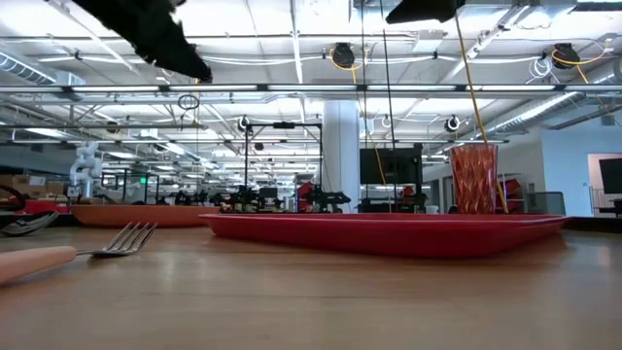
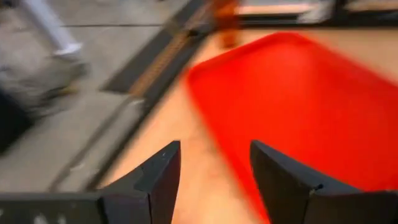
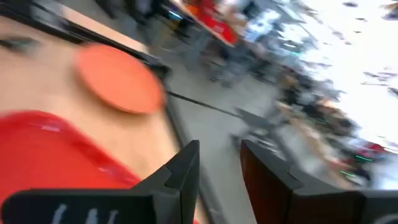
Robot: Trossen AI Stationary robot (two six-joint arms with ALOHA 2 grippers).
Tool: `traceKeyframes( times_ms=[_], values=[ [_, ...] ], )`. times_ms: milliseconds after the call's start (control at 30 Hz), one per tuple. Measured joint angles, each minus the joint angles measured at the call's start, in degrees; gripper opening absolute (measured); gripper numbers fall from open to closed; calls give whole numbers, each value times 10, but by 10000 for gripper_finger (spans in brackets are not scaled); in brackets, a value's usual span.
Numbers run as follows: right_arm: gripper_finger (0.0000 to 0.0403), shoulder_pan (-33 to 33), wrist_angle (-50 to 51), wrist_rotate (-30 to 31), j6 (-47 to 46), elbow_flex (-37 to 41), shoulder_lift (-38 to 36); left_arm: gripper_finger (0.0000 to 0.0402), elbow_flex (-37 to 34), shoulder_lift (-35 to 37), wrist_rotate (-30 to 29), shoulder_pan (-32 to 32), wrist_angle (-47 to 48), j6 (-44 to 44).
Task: Pick and place plate/cup/fork/spoon on tray
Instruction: Put the brown glass cup on the red tray
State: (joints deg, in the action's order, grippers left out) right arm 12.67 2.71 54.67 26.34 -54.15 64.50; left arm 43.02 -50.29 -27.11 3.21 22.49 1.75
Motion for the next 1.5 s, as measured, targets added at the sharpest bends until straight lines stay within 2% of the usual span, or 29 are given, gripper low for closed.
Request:
traceKeyframes(
  times_ms=[100,200,367,667,900,1100,1167,1400,1500],
  values=[
    [122,-22,93,23,-32,-34,-1,175,35,-50,-48,0,53,-10],
    [142,-53,210,16,-97,-81,1,166,66,-102,-45,2,96,-34],
    [173,-140,314,-70,-135,-159,5,165,105,-173,17,-4,86,-29],
    [182,-377,538,-209,-152,-283,84,165,112,-234,20,-14,62,-9],
    [183,-513,581,-291,-164,-289,144,161,112,-233,20,-14,64,-3],
    [183,-586,600,-363,-228,-289,186,160,112,-231,21,-15,67,-3],
    [183,-601,614,-385,-248,-289,201,159,112,-231,22,-15,71,-3],
    [183,-615,635,-388,-273,-289,226,159,111,-231,24,-14,77,-3],
    [183,-615,636,-411,-281,-288,226,159,103,-231,24,-14,75,-3]
  ],
)
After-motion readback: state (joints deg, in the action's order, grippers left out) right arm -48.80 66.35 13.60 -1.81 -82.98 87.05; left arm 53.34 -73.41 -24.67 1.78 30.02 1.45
